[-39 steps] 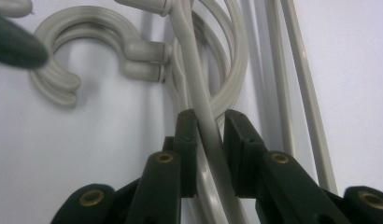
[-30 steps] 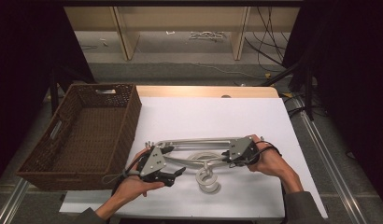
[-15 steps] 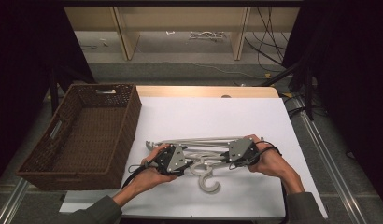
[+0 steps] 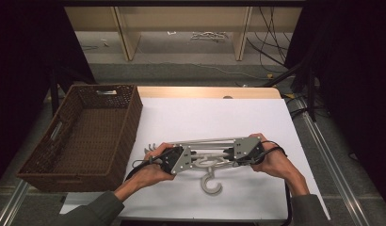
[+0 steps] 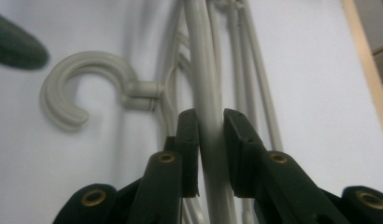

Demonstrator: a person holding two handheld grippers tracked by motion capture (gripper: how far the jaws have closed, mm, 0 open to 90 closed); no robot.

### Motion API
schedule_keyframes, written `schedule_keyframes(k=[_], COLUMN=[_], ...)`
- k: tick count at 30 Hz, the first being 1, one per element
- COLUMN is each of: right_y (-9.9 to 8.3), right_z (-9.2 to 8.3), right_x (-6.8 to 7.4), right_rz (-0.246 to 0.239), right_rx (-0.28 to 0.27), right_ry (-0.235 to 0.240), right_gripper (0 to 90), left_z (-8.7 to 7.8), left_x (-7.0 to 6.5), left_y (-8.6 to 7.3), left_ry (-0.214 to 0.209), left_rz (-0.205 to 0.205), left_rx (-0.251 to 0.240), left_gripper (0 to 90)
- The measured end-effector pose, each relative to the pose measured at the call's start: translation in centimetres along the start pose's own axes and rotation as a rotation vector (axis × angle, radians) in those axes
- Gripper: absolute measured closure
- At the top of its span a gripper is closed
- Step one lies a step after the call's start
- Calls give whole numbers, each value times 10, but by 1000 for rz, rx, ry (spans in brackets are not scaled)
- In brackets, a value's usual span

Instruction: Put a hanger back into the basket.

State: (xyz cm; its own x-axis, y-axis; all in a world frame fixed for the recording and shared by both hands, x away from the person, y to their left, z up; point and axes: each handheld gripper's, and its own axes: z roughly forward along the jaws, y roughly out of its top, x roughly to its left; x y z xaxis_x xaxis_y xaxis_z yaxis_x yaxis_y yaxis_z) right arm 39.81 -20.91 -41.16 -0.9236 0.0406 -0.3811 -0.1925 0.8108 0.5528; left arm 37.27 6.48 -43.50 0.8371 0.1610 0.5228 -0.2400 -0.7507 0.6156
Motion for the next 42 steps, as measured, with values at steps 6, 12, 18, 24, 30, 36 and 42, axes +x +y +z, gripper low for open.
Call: schedule_keyframes(k=[6, 12, 18, 24, 30, 36, 42], right_y=[3, 9, 15, 21, 29, 24, 17], right_z=[-7, -23, -34, -46, -57, -56, -46], right_x=[-4, -7, -4, 0, 8, 20, 30], right_rz=[89, 289, 337, 390, 423, 459, 501], right_rx=[-33, -149, -204, -257, -318, -326, -317], right_ry=[-100, -231, -282, -321, -324, -319, -331], right_gripper=[572, 391, 350, 323, 308, 288, 255], left_z=[-15, -24, -34, -42, -53, -65, -81], left_x=[7, 16, 22, 27, 36, 43, 51], left_y=[9, 10, 13, 13, 9, 4, 6], left_ry=[0, -21, -48, -38, -14, 7, 28], left_rz=[-33, -132, -216, -270, -325, -396, -429], left_rx=[-7, 0, -28, -29, -19, -22, -37], left_gripper=[791, 792, 792, 792, 792, 792, 792])
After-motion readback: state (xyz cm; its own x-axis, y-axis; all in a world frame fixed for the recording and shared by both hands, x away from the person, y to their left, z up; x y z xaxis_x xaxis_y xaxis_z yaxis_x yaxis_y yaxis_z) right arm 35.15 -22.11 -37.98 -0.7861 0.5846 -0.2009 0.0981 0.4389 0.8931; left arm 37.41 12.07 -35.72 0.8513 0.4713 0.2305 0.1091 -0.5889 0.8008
